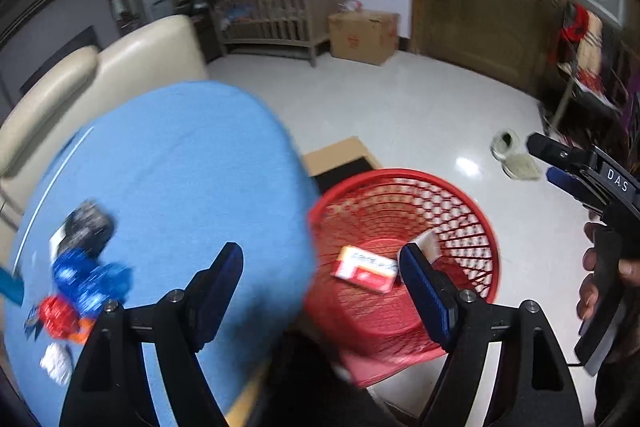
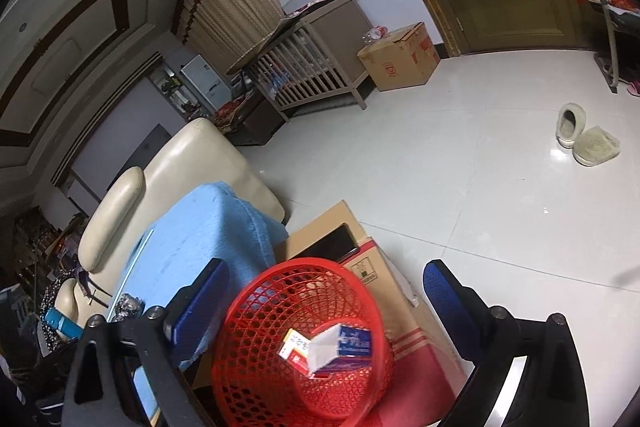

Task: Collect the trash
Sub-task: 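Open both tools to drop the boxes into the red basket, then return both tools to the table above the bags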

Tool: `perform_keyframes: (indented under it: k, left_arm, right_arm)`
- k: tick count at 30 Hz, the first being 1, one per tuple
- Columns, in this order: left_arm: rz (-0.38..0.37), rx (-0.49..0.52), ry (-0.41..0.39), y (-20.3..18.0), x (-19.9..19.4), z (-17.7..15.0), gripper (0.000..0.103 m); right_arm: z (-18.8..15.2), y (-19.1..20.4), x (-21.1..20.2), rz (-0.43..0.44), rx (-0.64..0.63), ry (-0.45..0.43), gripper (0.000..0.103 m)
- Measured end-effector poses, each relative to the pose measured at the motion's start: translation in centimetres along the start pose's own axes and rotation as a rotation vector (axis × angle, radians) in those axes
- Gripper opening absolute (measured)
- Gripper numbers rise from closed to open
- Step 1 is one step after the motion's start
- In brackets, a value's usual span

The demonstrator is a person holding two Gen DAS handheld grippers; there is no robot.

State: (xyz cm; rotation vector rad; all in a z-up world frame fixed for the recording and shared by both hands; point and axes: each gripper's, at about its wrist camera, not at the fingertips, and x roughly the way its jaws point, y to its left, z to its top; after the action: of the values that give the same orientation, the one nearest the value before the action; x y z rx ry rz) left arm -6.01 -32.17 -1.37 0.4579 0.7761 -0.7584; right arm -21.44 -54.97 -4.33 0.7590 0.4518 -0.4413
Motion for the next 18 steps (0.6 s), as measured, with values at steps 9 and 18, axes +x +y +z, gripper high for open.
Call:
perform_keyframes:
  k: [9,18]
  left_arm:
    - [0.169,-0.281,-0.027,12.3,-5.0,-7.4,0.081]
    - [0.324,-0.627,-0.047,23.3,-9.1,-17.1,0.081]
  right_arm:
    - [-2.6,7.0,1.7,0.083,-0.141,0.081,0.099]
    - [-8.6,18.0,2.8,0.200,-0.418,0.210,0.099]
